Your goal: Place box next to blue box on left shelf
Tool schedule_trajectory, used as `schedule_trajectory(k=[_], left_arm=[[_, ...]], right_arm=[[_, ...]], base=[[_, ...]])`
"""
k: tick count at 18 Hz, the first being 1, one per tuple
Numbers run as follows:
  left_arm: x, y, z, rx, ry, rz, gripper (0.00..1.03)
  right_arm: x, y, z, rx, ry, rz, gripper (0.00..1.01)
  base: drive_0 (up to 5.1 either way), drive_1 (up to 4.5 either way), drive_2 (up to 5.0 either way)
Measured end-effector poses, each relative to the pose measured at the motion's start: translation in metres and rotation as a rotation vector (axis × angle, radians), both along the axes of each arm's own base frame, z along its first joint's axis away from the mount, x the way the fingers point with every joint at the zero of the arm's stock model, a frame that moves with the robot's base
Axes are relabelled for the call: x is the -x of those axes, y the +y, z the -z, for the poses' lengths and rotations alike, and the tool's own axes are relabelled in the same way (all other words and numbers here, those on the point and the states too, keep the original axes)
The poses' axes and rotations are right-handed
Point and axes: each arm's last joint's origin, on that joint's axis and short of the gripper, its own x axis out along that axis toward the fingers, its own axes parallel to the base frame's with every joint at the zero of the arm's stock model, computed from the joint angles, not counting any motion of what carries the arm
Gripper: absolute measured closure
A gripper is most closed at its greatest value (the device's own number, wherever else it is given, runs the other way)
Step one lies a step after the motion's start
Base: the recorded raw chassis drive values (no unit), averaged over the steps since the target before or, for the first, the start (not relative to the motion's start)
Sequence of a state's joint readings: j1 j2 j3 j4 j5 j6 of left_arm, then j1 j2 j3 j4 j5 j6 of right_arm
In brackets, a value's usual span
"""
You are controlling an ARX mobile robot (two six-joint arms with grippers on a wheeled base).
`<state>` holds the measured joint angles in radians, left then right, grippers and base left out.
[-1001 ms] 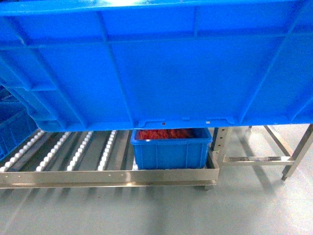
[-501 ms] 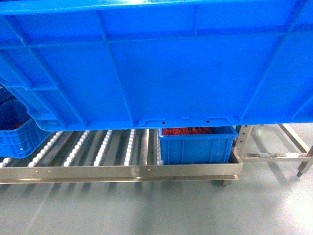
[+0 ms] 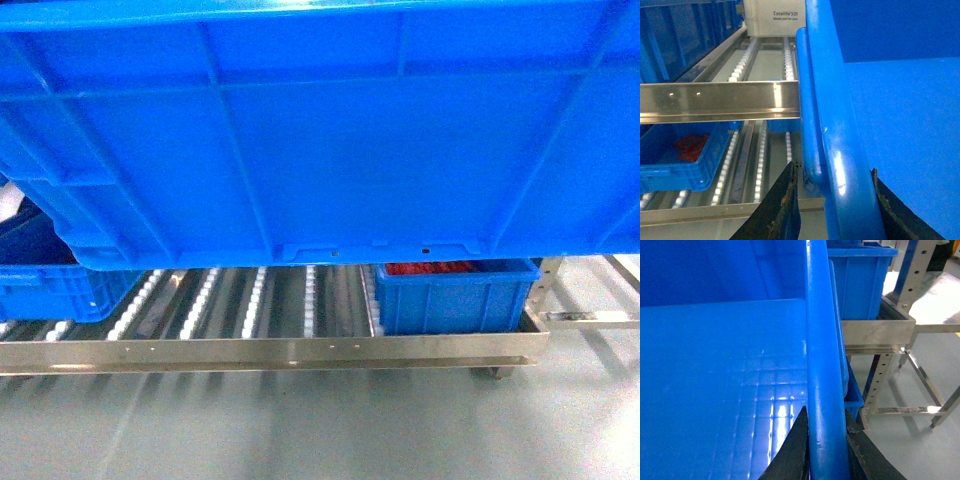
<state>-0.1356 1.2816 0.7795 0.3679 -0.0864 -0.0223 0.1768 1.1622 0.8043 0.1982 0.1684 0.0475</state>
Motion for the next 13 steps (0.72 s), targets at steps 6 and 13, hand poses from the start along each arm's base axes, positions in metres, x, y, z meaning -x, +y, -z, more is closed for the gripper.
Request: schedule_trajectory(k=[6, 13], left_arm=[[-0.0001, 0.0, 0.0001, 0.0, 0.001, 0.0, 0.71], [-0.0001, 0.0, -0.0002, 0.0, -0.002, 0.001, 0.71]], right_arm=[[0.0, 0.0, 0.0001, 0.0, 0.001, 0.0, 0.92], [0.0, 0.0, 0.0, 0.0, 0.0, 0.0, 0.92]], base=[[-5.0, 2.43, 2.4], [-4.0, 1.97, 2.0]])
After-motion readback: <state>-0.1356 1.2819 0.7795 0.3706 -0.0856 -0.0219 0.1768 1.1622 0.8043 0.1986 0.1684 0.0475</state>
